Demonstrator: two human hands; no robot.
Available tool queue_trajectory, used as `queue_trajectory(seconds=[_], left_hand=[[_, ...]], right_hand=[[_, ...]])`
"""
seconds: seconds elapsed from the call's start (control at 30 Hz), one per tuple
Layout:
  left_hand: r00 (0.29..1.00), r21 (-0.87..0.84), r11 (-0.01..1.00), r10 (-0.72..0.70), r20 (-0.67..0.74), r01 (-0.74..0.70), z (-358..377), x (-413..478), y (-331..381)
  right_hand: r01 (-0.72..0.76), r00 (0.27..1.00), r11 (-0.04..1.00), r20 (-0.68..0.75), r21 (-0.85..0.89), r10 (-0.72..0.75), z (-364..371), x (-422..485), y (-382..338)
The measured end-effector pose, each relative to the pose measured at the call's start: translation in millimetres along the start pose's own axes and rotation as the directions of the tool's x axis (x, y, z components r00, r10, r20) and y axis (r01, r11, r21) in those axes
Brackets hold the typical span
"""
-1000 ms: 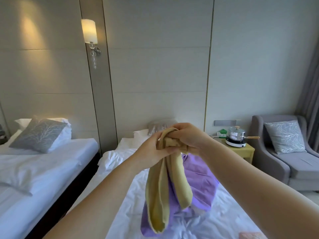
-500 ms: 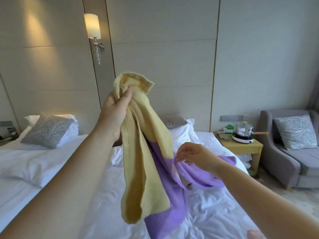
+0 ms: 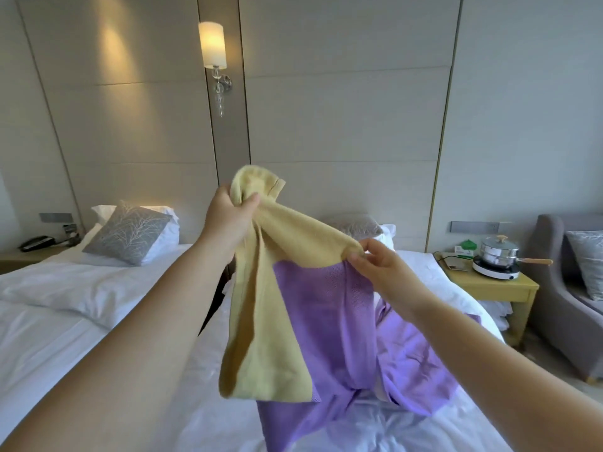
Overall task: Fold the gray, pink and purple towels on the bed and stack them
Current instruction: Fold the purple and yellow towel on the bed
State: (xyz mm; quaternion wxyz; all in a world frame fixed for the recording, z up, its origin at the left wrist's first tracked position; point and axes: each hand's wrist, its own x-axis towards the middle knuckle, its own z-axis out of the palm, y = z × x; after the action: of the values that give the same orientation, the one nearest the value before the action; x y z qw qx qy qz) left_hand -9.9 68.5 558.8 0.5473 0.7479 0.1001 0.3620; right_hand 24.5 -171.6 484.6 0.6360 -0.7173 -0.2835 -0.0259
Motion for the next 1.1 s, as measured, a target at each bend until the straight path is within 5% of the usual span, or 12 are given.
queue_trajectory(seconds=[0.07, 0.1, 0.17, 0.27, 0.37, 0.47, 0.7, 0.77, 0.87, 0.93, 1.0, 1.1], left_hand=[[0.998, 0.444, 0.895, 0.055, -0.035, -0.034, 8, -6, -15], [0.992, 0.484, 0.866, 0.116, 0.056, -0.129, 16, -16, -20], [0.888, 0.257, 0.918, 0.173, 0.427, -0.303, 39, -39, -25], [0.630, 0.045, 0.976, 0.103, 0.770, -0.214, 62, -57, -21], [0.672, -0.052, 0.970, 0.203, 0.712, -0.238, 70, -48, -12], [0.713, -0.139, 0.950, 0.303, 0.632, -0.281, 77, -48, 5], [0.810, -0.378, 0.899, 0.386, 0.442, -0.222, 59, -31, 39], [0.859, -0.310, 0.918, 0.355, 0.370, -0.246, 45, -17, 34], [0.940, 0.023, 0.961, 0.266, 0.213, -0.277, 27, -1, 9], [0.955, 0.104, 0.972, 0.182, 0.233, -0.211, 26, -5, -8], [0.885, 0.051, 0.977, 0.164, 0.435, -0.206, 38, -21, -17], [0.626, -0.055, 0.978, 0.171, 0.761, -0.201, 66, -53, -13]], right_hand=[[0.019, 0.998, 1.000, 0.065, -0.016, -0.018, -8, 5, -8], [0.022, 0.992, 1.000, 0.122, -0.012, -0.021, -8, 8, -10], [0.006, 0.973, 1.000, 0.229, 0.006, -0.007, -8, 14, -12], [-0.014, 0.981, 0.998, 0.196, 0.057, 0.002, -14, 17, -11], [-0.042, 0.998, 0.983, 0.056, 0.177, 0.032, -28, 10, 0], [-0.084, 0.994, 0.955, 0.089, 0.284, 0.062, -33, -4, 20], [-0.238, 0.966, 0.971, 0.097, -0.018, 0.239, -35, -24, 74], [-0.276, 0.955, 0.959, 0.097, -0.071, 0.282, -42, -24, 78], [-0.212, 0.970, 0.969, 0.091, -0.124, 0.224, -53, -16, 54], [-0.161, 0.975, 0.976, 0.130, -0.145, 0.180, -55, -6, 27], [-0.097, 0.972, 0.986, 0.202, -0.133, 0.123, -49, 6, -2], [-0.014, 0.966, 1.000, 0.260, -0.010, 0.016, -37, 18, -33]])
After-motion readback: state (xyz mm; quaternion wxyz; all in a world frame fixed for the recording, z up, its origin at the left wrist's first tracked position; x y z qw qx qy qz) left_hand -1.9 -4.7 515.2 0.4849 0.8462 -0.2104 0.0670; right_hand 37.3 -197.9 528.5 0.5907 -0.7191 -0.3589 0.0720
